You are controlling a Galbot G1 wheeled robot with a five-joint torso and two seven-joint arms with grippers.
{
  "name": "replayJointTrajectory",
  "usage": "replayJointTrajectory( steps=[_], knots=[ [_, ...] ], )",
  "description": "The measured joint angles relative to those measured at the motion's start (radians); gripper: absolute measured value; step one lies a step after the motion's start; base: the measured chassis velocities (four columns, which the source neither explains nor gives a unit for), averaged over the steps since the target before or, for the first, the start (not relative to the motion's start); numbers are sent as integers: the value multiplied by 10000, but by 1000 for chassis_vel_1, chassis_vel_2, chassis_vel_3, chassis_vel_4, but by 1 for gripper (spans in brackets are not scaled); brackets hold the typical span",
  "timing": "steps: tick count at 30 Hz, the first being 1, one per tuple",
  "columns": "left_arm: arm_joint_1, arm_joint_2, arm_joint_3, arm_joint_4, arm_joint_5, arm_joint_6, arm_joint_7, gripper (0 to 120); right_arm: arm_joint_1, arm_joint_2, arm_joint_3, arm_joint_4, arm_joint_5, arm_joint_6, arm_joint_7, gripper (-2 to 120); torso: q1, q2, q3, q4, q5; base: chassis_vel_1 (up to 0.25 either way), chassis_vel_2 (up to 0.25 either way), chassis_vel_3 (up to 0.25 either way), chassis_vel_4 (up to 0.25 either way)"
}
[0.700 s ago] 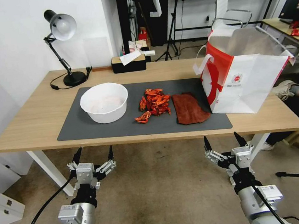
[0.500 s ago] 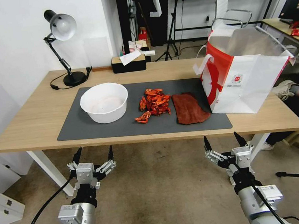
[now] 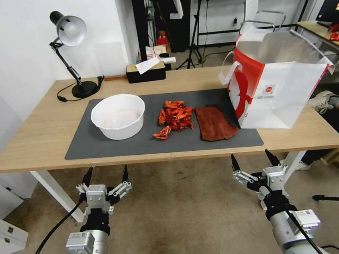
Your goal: Sweep shrimp from table into container with towel, then put container into takeout bag.
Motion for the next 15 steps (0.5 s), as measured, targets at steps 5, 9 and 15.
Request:
replayJointTrajectory(
  steps=[5, 9, 15],
  knots=[
    [0, 0, 0, 0, 0, 0, 0, 100, -1, 0, 0, 0, 0, 0, 0, 100, 1, 0, 0, 0, 0, 0, 0, 0, 0],
    [0, 0, 0, 0, 0, 0, 0, 100, 0, 0, 0, 0, 0, 0, 0, 100, 1, 0, 0, 0, 0, 0, 0, 0, 0],
    [-91, -67, 103, -75, -91, 276, -155, 100, 6, -2, 0, 0, 4, -30, -6, 100, 0, 0, 0, 1, 1, 0, 0, 0, 0]
  ],
)
